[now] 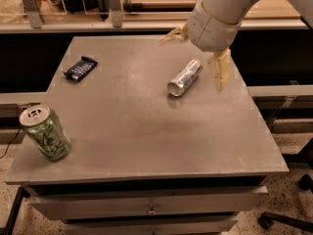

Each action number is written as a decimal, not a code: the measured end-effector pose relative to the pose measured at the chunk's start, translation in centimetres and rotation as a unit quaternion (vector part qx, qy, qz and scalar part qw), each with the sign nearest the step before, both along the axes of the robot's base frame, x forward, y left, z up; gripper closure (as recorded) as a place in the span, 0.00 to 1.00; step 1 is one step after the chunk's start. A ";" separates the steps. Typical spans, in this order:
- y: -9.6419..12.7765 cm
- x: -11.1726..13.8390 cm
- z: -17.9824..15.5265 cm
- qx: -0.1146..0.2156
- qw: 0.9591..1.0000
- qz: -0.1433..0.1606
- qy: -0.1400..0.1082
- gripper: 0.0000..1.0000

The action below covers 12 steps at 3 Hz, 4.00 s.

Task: Move redbull can near rxbar blueberry

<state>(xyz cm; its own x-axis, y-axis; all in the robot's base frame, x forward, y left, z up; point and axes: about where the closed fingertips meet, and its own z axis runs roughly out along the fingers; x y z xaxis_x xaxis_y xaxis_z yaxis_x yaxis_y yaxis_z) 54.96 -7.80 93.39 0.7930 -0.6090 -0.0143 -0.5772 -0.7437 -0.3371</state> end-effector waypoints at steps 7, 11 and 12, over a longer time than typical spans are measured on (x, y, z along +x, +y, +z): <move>-4.6 11.8 -3.8 -0.101 0.992 -0.046 -0.059 0.00; -4.3 12.5 -9.0 -0.111 0.994 -0.005 -0.022 0.13; -3.7 12.6 -9.5 -0.115 0.993 0.003 -0.016 0.36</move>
Offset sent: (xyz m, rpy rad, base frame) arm 0.0287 -0.0152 0.0127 -0.2353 -0.2230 -0.1040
